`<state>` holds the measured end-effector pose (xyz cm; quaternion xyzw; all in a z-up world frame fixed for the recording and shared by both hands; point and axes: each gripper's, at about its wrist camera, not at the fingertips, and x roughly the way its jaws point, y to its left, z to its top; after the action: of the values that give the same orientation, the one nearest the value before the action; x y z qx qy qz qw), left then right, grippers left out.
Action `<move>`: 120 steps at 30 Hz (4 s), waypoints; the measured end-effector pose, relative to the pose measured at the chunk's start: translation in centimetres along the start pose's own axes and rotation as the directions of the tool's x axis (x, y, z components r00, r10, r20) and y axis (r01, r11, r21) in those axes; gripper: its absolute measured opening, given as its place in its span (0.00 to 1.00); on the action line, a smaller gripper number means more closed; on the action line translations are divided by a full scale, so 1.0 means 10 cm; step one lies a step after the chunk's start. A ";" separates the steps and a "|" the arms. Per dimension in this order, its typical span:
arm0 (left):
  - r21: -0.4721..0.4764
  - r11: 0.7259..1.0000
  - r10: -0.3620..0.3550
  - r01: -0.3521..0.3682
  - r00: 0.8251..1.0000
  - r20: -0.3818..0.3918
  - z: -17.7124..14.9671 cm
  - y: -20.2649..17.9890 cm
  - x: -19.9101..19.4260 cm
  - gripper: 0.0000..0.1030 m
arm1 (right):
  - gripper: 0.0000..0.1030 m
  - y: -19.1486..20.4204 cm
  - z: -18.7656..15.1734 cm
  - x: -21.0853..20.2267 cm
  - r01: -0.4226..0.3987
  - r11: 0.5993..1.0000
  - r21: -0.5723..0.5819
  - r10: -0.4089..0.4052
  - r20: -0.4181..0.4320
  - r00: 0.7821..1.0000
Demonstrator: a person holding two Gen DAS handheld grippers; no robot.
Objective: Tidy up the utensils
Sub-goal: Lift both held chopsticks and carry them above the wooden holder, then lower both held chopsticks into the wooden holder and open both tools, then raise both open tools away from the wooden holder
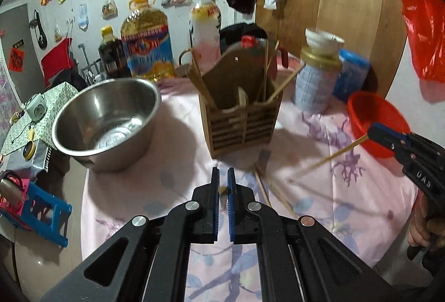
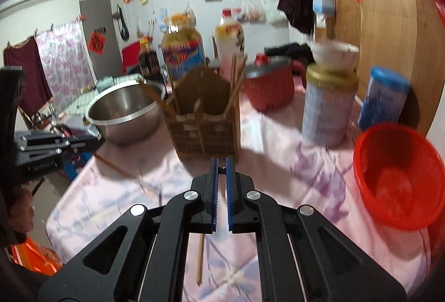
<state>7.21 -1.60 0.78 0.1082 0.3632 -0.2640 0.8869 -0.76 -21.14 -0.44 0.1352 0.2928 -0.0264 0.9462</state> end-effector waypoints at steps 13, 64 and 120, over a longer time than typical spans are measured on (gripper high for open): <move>-0.049 0.999 -0.004 0.003 1.000 -0.014 0.04 0.19 0.03 0.06 | 0.06 0.09 0.05 -0.01 0.006 1.000 -0.022 -0.006 -0.011 1.000; -0.075 0.995 -0.062 0.068 0.995 0.082 1.79 0.41 0.83 0.10 | 0.11 0.13 1.52 1.07 -0.117 0.992 -0.036 0.121 0.124 0.985; -0.141 0.947 0.311 -0.288 0.933 0.180 0.87 0.19 -0.55 0.94 | 0.54 0.57 0.93 -0.05 -0.042 0.992 -0.121 0.063 0.176 0.982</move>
<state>10.08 -1.24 10.80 0.0851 0.2661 -0.1142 0.9534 4.64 -18.22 8.61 0.0847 0.2040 0.0038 0.9753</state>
